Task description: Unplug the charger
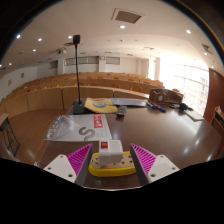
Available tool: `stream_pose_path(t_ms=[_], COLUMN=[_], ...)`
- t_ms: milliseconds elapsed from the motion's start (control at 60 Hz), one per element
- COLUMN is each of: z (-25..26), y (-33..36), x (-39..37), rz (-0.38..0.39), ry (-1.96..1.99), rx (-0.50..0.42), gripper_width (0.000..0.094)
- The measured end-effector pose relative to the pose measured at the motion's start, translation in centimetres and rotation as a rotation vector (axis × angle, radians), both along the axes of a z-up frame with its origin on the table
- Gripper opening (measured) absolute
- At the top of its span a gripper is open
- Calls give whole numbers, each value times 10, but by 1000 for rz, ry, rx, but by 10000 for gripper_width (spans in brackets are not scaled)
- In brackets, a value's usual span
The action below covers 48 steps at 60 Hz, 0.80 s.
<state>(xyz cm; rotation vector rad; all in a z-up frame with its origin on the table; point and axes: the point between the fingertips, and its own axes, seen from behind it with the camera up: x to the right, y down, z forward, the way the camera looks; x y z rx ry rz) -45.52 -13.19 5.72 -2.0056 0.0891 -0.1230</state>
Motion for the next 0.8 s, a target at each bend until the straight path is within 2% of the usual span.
stream_pose_path(t_ms=[50,117,200,300,500,800], z=[-7,-14,-12,-14,-9,-5], y=[10,19,19,20,21,20], x=[1,1,2,-1,-1,-5], rz=[11,6,-9,7,9,81], ry=[-9,11,43,40,37,31], rx=[-2,-8,0,-16,-22,-49], gripper_width=[659,414,375,274,238,236])
